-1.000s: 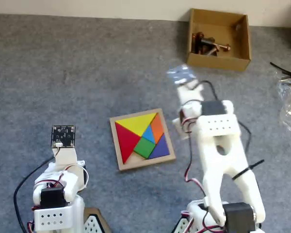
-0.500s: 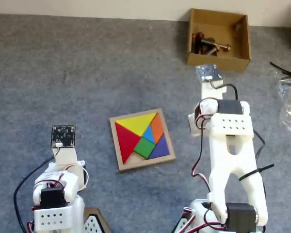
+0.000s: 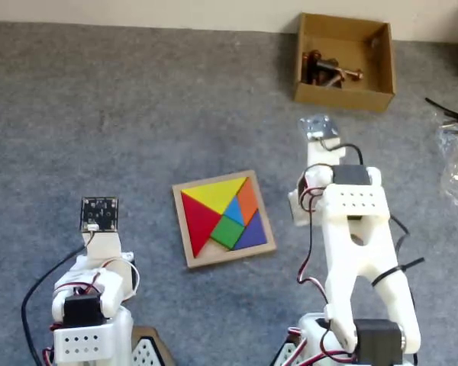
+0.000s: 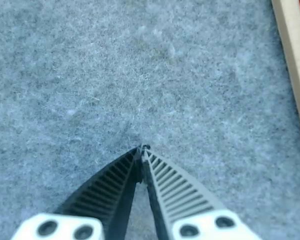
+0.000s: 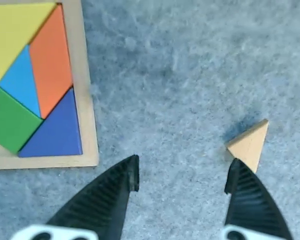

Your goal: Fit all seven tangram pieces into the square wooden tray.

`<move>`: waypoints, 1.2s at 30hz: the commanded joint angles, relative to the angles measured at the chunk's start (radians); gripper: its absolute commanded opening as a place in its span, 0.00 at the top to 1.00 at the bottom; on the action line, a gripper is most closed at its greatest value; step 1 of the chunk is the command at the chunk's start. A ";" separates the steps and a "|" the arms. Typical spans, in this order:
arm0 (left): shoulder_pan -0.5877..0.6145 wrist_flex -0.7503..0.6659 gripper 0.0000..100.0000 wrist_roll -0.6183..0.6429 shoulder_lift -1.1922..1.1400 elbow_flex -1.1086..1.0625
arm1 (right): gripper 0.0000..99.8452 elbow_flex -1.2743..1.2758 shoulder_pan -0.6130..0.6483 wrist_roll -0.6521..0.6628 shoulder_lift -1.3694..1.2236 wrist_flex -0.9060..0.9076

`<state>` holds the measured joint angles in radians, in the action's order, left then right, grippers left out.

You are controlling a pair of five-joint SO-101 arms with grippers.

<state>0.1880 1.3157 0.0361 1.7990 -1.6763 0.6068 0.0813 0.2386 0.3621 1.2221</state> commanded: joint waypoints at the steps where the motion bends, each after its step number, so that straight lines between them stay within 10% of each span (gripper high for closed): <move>1: 0.008 0.008 1.00 0.002 -0.007 -0.021 | 0.74 -0.005 0.010 -0.012 0.007 -0.022; 36: 0.008 0.008 1.00 0.002 -0.007 -0.021 | 0.74 -0.004 -0.058 -0.012 0.007 -0.021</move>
<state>0.1880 1.3157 0.0361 1.7990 -1.6763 0.6068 0.0353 0.2386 0.3621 1.2221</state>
